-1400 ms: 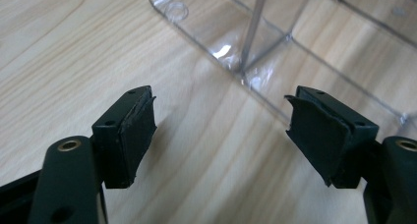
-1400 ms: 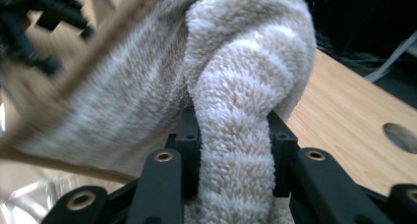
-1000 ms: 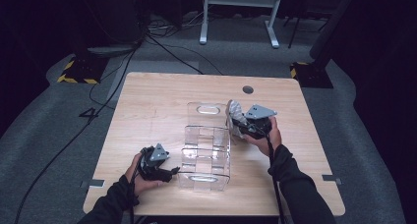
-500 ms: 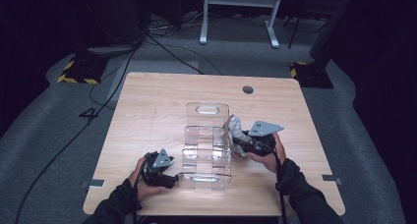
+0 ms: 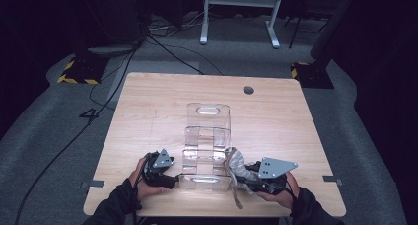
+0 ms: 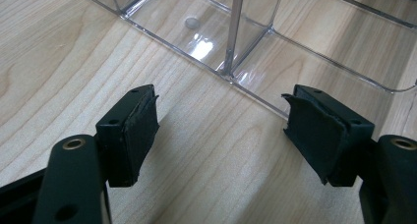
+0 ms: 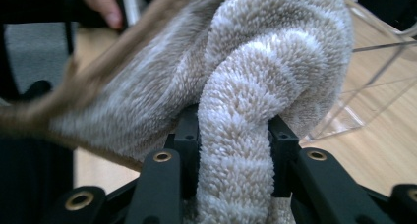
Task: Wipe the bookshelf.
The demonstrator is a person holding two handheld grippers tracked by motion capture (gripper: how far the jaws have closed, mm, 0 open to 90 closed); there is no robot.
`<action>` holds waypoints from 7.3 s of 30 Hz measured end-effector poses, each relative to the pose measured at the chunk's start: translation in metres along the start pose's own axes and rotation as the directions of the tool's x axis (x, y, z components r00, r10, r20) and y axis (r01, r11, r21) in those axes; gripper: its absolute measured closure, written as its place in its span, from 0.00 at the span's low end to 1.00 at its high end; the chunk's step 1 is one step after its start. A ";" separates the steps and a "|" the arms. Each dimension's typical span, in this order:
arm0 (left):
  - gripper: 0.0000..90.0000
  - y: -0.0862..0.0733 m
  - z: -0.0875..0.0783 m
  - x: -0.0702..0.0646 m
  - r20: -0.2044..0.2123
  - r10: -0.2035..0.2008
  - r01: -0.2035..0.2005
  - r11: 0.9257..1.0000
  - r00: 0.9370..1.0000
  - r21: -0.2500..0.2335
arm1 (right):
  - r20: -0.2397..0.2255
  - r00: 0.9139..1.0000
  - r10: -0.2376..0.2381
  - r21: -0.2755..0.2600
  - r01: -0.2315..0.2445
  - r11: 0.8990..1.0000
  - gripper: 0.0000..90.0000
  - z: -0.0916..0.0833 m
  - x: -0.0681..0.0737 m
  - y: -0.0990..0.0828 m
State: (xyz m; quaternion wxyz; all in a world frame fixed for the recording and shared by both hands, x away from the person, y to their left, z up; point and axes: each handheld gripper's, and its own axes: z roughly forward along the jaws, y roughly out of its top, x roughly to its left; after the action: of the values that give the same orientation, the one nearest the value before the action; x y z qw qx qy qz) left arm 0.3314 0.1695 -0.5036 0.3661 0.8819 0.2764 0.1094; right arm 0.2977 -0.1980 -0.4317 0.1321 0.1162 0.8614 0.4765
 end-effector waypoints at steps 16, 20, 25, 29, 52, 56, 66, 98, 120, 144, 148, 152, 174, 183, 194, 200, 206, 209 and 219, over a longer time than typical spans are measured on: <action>0.30 0.001 0.001 0.003 0.020 0.014 -0.014 1.000 1.000 0.003 | 0.130 0.991 0.033 -0.009 -0.032 0.999 0.76 0.021 -0.055 0.016; 0.30 0.001 0.001 0.003 0.020 0.014 -0.014 1.000 1.000 0.002 | 0.177 0.982 0.070 -0.013 -0.068 0.998 0.76 0.031 -0.078 0.020; 0.30 0.001 0.001 0.003 0.022 0.016 -0.016 1.000 1.000 0.003 | 0.244 0.965 0.094 -0.001 -0.096 0.995 0.76 0.044 -0.105 0.025; 0.30 0.001 0.001 0.003 0.023 0.017 -0.017 1.000 1.000 0.003 | 0.281 0.952 0.120 -0.009 -0.122 0.992 0.76 0.053 -0.120 0.028; 0.30 0.001 0.001 0.003 0.024 0.017 -0.017 1.000 1.000 0.002 | 0.326 0.938 0.121 0.026 -0.136 0.990 0.76 0.061 -0.128 0.033; 0.30 0.001 0.001 0.003 0.023 0.018 -0.018 1.000 1.000 0.003 | 0.271 0.959 0.086 0.024 -0.096 0.995 0.76 0.047 -0.106 0.030; 0.30 0.001 0.001 0.003 0.023 0.016 -0.016 1.000 1.000 0.003 | 0.130 0.991 0.002 0.001 -0.002 1.000 0.76 0.013 -0.042 0.024; 0.30 0.001 0.001 0.003 0.020 0.015 -0.015 1.000 1.000 0.002 | 0.215 0.976 0.045 -0.004 -0.045 0.999 0.76 0.035 -0.086 0.031; 0.30 0.001 0.001 0.003 0.023 0.016 -0.016 1.000 1.000 0.003 | 0.322 0.946 0.048 0.083 -0.078 0.993 0.76 0.061 -0.118 0.035; 0.30 0.001 0.001 0.003 0.021 0.015 -0.015 1.000 1.000 0.002 | 0.029 0.995 -0.094 0.008 0.093 0.996 0.76 -0.011 0.003 0.020; 0.30 0.001 0.001 0.003 0.016 0.019 -0.019 1.000 1.000 0.002 | -0.004 0.995 -0.103 -0.004 0.103 0.995 0.76 -0.020 0.017 0.017; 0.30 0.001 0.001 0.003 0.022 0.013 -0.013 1.000 1.000 0.003 | -0.018 0.993 -0.113 -0.019 0.112 0.993 0.76 -0.026 0.021 0.014; 0.30 0.001 0.001 0.003 0.024 0.014 -0.014 1.000 1.000 0.004 | 0.206 0.979 -0.008 0.073 -0.007 0.997 0.76 0.043 -0.098 0.035; 0.30 0.001 0.001 0.004 0.025 0.016 -0.016 1.000 1.000 0.003 | 0.311 0.950 -0.022 0.130 -0.019 0.991 0.76 0.061 -0.121 0.043; 0.30 0.001 0.001 0.004 0.025 0.017 -0.017 1.000 1.000 0.003 | 0.242 0.970 -0.036 0.131 0.004 0.991 0.76 0.051 -0.104 0.038; 0.30 0.001 0.001 0.004 0.025 0.015 -0.015 1.000 1.000 0.003 | 0.173 0.982 -0.072 0.113 0.052 0.992 0.76 0.032 -0.070 0.034; 0.30 0.001 0.001 0.004 0.025 0.015 -0.015 1.000 1.000 0.003 | 0.096 0.988 -0.118 0.096 0.108 0.989 0.76 0.013 -0.035 0.026; 0.30 0.001 0.001 0.004 0.024 0.015 -0.015 1.000 1.000 0.003 | 0.066 0.988 -0.139 0.084 0.133 0.988 0.76 0.005 -0.019 0.023; 0.30 0.002 0.001 0.004 0.021 0.019 -0.019 1.000 1.000 0.002 | -0.002 0.989 -0.151 0.037 0.151 0.988 0.76 -0.016 0.017 0.014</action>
State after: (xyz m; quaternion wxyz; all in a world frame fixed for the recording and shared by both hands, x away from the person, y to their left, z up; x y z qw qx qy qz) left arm 0.3356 0.1700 -0.5035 0.3671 0.8859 0.2641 0.1032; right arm 0.2775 -0.1983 -0.4134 0.1658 0.0534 0.8764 0.4490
